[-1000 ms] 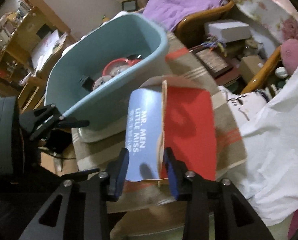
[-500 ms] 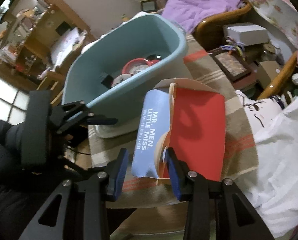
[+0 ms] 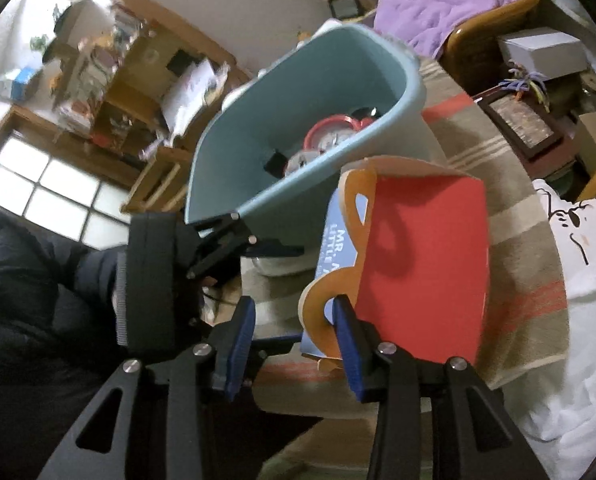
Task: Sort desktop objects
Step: 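Carry the meal box with the right gripper over the blue basin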
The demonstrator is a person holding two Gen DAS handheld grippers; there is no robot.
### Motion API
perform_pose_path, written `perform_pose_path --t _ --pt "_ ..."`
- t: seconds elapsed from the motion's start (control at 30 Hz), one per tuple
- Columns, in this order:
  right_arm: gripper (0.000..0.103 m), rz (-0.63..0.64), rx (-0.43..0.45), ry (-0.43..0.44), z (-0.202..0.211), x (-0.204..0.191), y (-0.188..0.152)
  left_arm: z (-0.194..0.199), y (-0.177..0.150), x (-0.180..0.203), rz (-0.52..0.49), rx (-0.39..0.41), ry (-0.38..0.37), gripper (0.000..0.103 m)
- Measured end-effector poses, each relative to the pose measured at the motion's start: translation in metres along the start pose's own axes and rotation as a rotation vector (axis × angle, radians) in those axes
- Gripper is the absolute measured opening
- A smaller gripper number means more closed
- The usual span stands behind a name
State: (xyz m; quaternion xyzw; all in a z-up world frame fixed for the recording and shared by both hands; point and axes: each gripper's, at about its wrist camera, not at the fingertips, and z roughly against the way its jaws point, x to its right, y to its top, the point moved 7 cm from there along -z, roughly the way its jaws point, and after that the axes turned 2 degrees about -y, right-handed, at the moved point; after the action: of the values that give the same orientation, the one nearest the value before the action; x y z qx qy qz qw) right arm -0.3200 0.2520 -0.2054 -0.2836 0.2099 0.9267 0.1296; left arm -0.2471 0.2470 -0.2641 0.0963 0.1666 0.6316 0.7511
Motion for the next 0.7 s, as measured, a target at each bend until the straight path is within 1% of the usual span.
perform_pose_path --t 0.13,0.27,0.33,0.37,0.4,0.47,0.53,0.63,0.67,0.7 --pt "0.044 0.002 -0.006 -0.022 -0.0024 -0.0021 0.0023 -0.0027 0.0010 0.0017 0.000 -0.004 0.003 0.077" --pt "0.044 0.013 -0.008 -0.097 -0.0066 -0.0033 0.0024 -0.0040 0.0023 0.0020 0.003 -0.009 0.002 0.077" --pt "0.041 0.010 0.004 -0.118 -0.0062 -0.0023 0.0023 -0.0039 0.0026 0.0018 0.003 -0.015 0.002 0.077" --pt "0.036 0.008 0.011 -0.127 -0.0060 -0.0015 0.0021 -0.0047 0.0020 0.0024 0.001 -0.019 0.002 0.077" --pt "0.027 0.006 0.017 -0.136 -0.0057 -0.0004 0.0018 -0.0054 0.0014 0.0030 -0.002 -0.024 0.003 0.077" --pt "0.015 -0.007 0.021 -0.156 -0.0052 0.0048 0.0000 -0.0056 0.0003 0.0032 -0.003 -0.025 0.006 0.077" --pt "0.015 -0.015 0.021 -0.160 -0.0056 0.0061 -0.0012 -0.0052 -0.0004 0.0024 -0.001 -0.026 0.006 0.077" --pt "0.014 -0.011 0.027 -0.206 -0.0061 0.0042 0.0012 -0.0046 0.0006 0.0023 0.004 -0.026 0.006 0.077" --pt "0.011 -0.016 0.033 -0.224 -0.0058 0.0039 0.0021 -0.0045 0.0003 0.0025 0.003 -0.026 0.006 0.077" --pt "0.004 -0.031 0.040 -0.245 -0.0049 0.0053 0.0026 -0.0040 0.0007 0.0020 0.006 -0.025 0.002 0.077"
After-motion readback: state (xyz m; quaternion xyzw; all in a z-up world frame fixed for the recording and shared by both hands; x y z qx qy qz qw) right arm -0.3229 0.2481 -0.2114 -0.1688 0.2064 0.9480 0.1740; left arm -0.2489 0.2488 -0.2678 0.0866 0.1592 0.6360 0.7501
